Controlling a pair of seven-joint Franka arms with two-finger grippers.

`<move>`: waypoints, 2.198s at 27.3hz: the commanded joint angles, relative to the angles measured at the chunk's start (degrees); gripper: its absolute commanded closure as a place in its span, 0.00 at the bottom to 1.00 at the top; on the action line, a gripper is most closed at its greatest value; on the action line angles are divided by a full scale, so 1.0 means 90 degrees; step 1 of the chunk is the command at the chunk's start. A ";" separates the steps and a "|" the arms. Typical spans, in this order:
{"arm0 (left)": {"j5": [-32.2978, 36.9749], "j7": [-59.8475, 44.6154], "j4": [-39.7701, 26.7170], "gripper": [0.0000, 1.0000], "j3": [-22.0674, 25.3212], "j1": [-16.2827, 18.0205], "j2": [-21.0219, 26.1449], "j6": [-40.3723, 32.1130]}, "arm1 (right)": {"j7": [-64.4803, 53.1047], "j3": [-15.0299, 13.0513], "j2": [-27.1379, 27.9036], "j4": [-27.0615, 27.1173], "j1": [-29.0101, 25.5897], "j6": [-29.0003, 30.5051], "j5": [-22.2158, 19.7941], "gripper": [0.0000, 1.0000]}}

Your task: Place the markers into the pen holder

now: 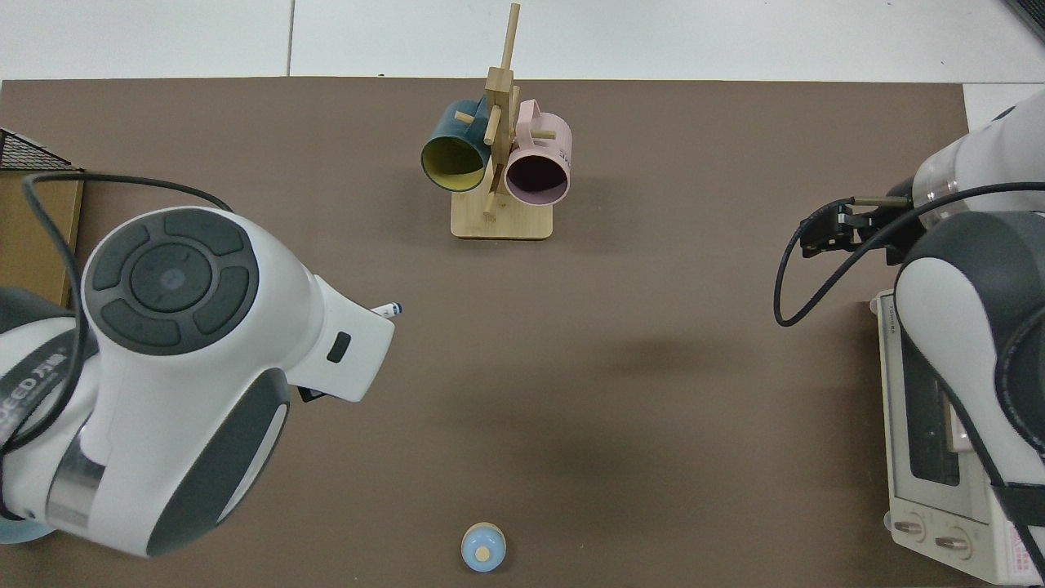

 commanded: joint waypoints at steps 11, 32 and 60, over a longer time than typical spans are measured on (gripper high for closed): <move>0.2555 0.2144 0.0728 1.00 -0.0042 0.0942 0.0405 -0.0687 | -0.0189 0.0115 -0.0329 -0.0029 -0.0360 -0.0047 0.0072 0.00; 0.5124 0.4635 0.1188 1.00 -0.0032 0.2504 0.0835 0.0337 | -0.0189 0.0125 -0.0339 -0.0029 -0.0340 -0.0047 0.0072 0.00; 0.5672 0.5915 0.0544 1.00 -0.0042 0.4331 0.0806 0.1949 | -0.0189 0.0125 -0.0339 -0.0029 -0.0340 -0.0047 0.0072 0.00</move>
